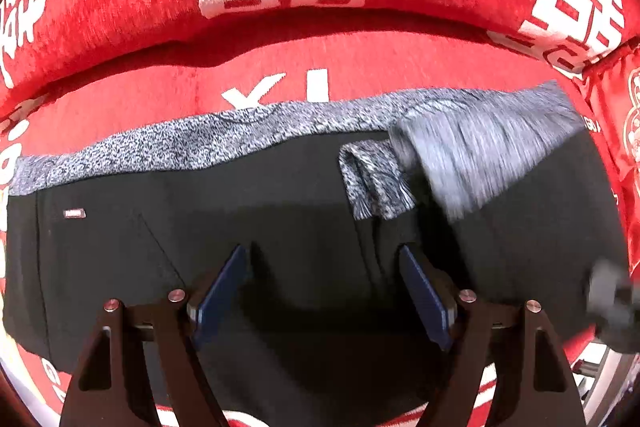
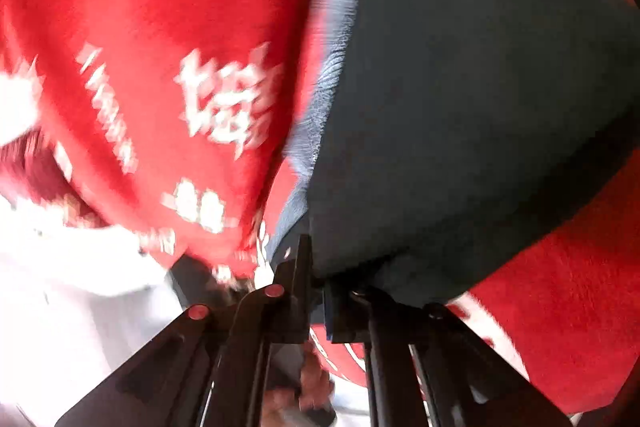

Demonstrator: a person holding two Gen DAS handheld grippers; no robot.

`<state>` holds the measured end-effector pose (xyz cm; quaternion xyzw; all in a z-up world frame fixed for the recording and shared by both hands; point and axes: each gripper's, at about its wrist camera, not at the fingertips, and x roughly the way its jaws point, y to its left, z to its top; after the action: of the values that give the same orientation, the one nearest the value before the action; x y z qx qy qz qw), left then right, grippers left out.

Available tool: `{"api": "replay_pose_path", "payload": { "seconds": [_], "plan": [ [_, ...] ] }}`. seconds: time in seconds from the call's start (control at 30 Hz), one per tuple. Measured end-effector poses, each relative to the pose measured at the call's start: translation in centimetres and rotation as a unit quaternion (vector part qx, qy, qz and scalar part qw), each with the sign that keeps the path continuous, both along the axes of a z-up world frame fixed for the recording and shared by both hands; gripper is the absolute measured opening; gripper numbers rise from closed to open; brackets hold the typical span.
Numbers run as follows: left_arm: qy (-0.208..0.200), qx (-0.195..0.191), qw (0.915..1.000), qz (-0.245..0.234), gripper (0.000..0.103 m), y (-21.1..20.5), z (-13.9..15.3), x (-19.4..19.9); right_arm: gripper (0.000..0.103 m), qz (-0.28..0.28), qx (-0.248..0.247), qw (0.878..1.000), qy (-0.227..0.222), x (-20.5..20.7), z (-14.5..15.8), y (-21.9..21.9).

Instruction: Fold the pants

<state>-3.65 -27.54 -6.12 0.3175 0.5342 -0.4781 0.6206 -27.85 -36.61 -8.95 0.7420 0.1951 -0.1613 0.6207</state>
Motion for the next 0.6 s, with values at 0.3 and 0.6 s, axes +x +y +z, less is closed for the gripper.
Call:
{"api": "replay_pose_path", "payload": {
  "seconds": [0.3, 0.6],
  "plan": [
    [-0.027, 0.012, 0.9978, 0.059, 0.080, 2.3, 1.9, 2.8, 0.007, 0.083, 0.005, 0.992, 0.094, 2.3, -3.7, 0.6],
    [-0.037, -0.014, 0.9990, 0.022, 0.080, -1.2, 5.8, 0.3, 0.056, 0.152, -0.210, 0.955, 0.142, -0.3, 7.0, -5.2]
  ]
}}
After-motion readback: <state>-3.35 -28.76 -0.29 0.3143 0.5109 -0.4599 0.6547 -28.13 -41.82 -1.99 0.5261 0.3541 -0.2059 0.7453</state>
